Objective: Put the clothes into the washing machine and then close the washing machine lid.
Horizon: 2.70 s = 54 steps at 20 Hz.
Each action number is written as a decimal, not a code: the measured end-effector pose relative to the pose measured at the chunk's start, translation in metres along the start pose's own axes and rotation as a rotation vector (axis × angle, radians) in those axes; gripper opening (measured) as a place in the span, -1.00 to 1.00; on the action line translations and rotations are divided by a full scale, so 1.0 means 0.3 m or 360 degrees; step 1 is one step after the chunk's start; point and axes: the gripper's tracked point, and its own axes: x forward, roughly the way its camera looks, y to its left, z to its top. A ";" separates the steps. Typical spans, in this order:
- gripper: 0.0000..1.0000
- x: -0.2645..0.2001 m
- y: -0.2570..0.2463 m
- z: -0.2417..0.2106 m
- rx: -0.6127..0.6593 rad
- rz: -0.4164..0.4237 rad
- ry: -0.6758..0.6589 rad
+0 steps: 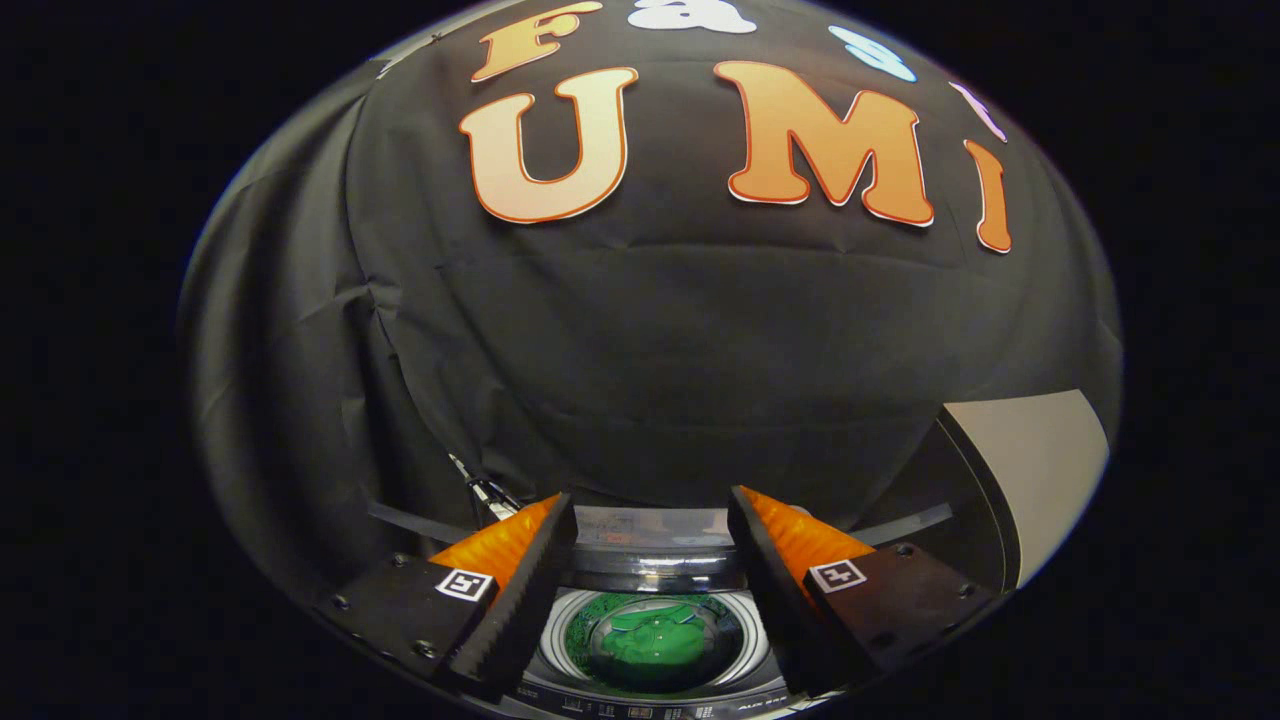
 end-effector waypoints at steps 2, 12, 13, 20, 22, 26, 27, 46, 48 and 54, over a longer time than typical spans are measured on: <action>0.98 -0.018 0.002 -0.020 -0.0001 -0.0009 -0.0029; 0.97 -0.051 0.017 -0.066 -0.0001 -0.0019 -0.0076; 0.98 -0.054 0.019 -0.068 -0.0010 -0.0020 -0.0079; 0.98 -0.061 0.020 -0.118 0.0000 -0.0014 -0.0083; 1.00 -0.063 0.018 -0.141 0.0003 -0.0017 -0.0068; 0.93 -0.026 0.009 -0.283 0.0011 -0.0028 0.0062; 0.93 0.000 0.012 -0.339 0.0021 -0.0019 0.0118; 0.94 -0.382 -0.076 -0.059 0.0009 0.0002 -0.0142; 0.93 -0.512 -0.157 0.027 0.0001 -0.0024 -0.0244; 0.93 -0.831 -0.427 0.193 -0.0053 -0.0160 -0.0455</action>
